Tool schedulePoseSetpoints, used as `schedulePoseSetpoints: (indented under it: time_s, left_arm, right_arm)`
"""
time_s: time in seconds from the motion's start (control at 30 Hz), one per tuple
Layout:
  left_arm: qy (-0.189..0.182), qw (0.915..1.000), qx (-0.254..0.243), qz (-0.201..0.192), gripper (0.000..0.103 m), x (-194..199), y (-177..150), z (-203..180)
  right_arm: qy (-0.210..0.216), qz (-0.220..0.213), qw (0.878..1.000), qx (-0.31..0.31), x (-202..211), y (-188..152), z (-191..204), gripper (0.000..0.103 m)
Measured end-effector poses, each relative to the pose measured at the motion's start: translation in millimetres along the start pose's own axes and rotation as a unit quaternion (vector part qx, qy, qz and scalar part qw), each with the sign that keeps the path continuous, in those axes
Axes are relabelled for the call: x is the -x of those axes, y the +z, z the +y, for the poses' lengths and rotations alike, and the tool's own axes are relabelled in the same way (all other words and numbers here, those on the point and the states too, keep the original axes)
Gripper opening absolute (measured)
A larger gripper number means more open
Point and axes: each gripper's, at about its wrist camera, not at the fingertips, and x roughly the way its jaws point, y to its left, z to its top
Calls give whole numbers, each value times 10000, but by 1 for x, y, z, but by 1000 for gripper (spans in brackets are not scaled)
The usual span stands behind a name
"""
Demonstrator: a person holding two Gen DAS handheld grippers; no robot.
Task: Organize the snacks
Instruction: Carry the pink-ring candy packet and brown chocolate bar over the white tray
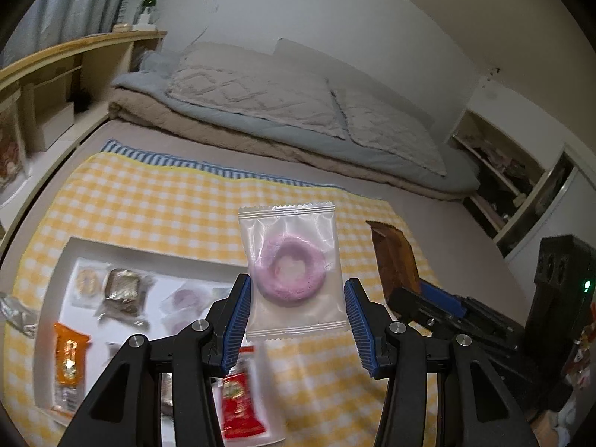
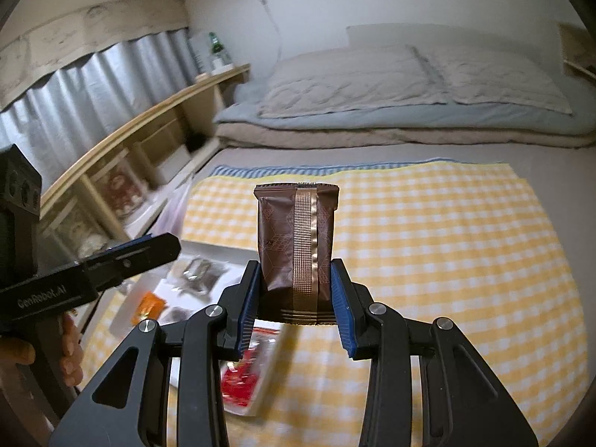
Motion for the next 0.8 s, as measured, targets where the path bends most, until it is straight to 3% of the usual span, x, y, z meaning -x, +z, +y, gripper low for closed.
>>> schedulePoseSetpoints:
  time_s: [0.33, 0.53, 0.8]
  left_arm:
    - [-39, 9982, 470, 383, 49, 23, -22, 63]
    - [-253, 9930, 873, 752, 49, 9, -29, 97]
    - [-63, 9860, 1109, 1243, 49, -36, -34, 119]
  right_arm:
    - [363, 471, 9982, -50, -37, -9, 33, 37]
    - [409, 749, 9963, -8, -60, -13, 46, 37]
    - [480, 1045, 9934, -44, -86, -17, 54, 37]
